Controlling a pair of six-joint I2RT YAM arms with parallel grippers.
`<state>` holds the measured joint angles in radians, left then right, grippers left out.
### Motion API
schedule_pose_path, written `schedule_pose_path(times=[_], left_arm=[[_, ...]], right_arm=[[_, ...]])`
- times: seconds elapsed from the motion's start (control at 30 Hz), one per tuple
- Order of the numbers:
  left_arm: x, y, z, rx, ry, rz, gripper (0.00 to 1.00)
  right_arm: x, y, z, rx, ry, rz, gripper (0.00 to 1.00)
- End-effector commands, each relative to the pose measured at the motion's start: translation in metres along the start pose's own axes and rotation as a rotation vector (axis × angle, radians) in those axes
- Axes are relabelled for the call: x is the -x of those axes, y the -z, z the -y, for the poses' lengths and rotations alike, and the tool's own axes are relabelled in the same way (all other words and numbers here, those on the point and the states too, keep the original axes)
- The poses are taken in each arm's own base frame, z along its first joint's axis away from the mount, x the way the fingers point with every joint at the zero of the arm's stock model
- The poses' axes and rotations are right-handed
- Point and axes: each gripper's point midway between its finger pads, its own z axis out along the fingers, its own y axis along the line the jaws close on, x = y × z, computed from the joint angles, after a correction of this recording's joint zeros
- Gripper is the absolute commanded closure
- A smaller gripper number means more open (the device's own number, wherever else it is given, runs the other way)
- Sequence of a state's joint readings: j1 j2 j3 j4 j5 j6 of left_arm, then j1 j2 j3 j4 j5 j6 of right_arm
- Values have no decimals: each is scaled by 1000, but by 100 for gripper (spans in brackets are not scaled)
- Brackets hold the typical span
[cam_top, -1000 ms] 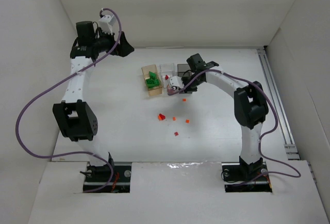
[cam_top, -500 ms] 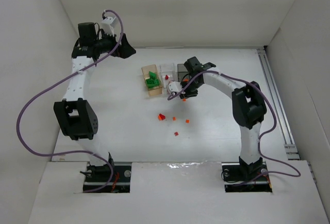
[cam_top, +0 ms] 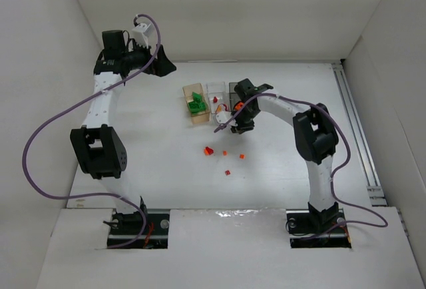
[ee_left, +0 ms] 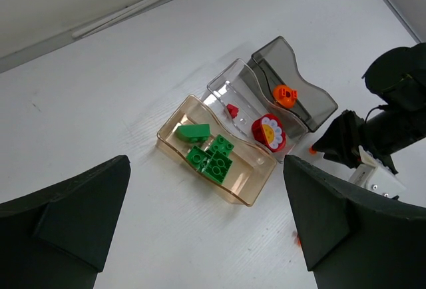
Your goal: Sort the legos into containers by color
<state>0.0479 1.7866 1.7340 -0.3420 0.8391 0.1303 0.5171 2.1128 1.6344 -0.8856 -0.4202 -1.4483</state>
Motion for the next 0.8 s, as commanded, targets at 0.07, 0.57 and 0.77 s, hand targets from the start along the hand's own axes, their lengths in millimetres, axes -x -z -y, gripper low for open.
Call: schedule_pose_path(times=[0.07, 0.57, 0.77], left_arm=[[18, 9, 7, -23, -46, 42, 0], [11, 1, 1, -34, -23, 29, 0], [15, 0, 1, -42, -30, 36, 0]], right_arm=[[2, 1, -1, 20, 10, -2, 59], [-4, -4, 6, 34, -7, -5, 59], [-6, -9, 3, 81, -19, -11, 60]])
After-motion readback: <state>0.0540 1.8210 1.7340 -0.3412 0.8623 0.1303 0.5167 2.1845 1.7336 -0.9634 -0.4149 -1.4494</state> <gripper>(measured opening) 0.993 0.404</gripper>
